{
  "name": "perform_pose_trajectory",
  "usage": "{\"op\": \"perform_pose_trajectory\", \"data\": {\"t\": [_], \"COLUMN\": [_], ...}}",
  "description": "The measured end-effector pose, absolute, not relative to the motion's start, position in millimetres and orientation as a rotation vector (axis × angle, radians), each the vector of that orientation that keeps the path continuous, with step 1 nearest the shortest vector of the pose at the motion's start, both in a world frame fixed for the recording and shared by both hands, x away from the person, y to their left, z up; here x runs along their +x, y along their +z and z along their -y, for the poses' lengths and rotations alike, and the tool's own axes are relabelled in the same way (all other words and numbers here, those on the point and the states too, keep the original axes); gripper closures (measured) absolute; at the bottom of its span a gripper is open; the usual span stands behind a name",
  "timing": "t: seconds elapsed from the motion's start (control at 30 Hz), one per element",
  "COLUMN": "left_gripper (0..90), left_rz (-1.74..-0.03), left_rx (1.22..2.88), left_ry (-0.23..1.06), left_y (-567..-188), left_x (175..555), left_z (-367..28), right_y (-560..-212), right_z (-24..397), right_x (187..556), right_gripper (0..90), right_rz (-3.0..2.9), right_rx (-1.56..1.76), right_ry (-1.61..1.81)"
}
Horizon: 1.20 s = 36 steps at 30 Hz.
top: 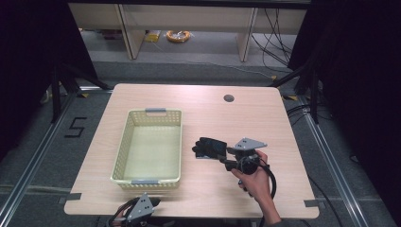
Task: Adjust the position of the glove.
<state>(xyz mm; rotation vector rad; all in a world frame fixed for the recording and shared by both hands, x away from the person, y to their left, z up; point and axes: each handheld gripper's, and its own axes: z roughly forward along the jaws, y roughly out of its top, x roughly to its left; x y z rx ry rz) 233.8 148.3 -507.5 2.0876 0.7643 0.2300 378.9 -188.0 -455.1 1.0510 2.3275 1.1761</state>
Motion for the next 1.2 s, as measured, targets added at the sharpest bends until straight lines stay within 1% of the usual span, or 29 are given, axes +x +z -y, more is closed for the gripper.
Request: {"op": "perform_pose_trajectory", "data": {"t": [0.07,0.1,0.13,0.17,0.27,0.37,0.43,0.53,0.57,0.63,0.67,0.7,0.77,0.87,0.9,1.03,1.1,1.13,1.2], "left_gripper": [15.3,15.3,15.3,15.3,15.3,15.3,15.3,15.3,15.3,15.3,15.3,15.3,15.3,15.3,15.3,15.3,15.3,15.3,15.3], "left_rz": [-0.764,-0.790,-0.758,-0.779,-0.799,-0.800,-0.780,-0.776,-0.757,-0.786,-0.799,-0.753,-0.741,-0.744,-0.788,-0.783,-0.777,-0.745,-0.749], "left_rx": [2.100,2.080,2.097,2.067,2.070,2.074,2.075,2.080,2.110,2.101,2.070,2.111,2.135,2.124,2.095,2.108,2.109,2.125,2.119], "left_ry": [0.233,0.217,0.237,0.223,0.216,0.211,0.229,0.222,0.242,0.221,0.212,0.244,0.244,0.261,0.230,0.223,0.230,0.247,0.247], "left_y": [-507,-508,-507,-508,-508,-508,-508,-507,-507,-508,-508,-507,-507,-507,-507,-507,-507,-506,-506], "left_x": [234,232,233,232,231,231,231,231,233,231,230,233,233,233,231,231,231,232,232], "left_z": [-149,-149,-150,-149,-149,-149,-149,-149,-151,-150,-147,-150,-152,-151,-149,-150,-150,-152,-151], "right_y": [-453,-453,-452,-453,-454,-457,-459,-463,-466,-470,-472,-474,-478,-480,-484,-489,-495,-498,-499], "right_z": [185,183,182,179,174,170,167,165,164,162,161,160,157,154,152,148,146,145,146], "right_x": [385,388,391,394,400,409,410,415,419,422,424,426,428,432,438,444,448,450,452], "right_gripper": [51.9,51.9,51.9,51.9,51.9,52.1,52.7,53.5,54.1,54.6,54.6,54.6,54.6,54.5,54.3,54.3,54.3,54.2,55.5], "right_rz": [-2.335,-2.331,-2.351,-2.345,-2.374,-2.384,-2.424,-2.432,-2.460,-2.459,-2.467,-2.475,-2.485,-2.492,-2.513,-2.529,-2.537,-2.542,-2.550], "right_rx": [1.047,1.042,1.038,1.039,1.037,0.974,1.019,0.999,1.014,1.025,1.031,1.020,1.045,1.070,1.050,1.084,1.059,1.051,1.074], "right_ry": [1.169,1.168,1.158,1.164,1.129,1.090,1.052,1.044,1.014,1.010,1.001,1.003,0.984,0.969,0.957,0.929,0.913,0.909,0.911]}}
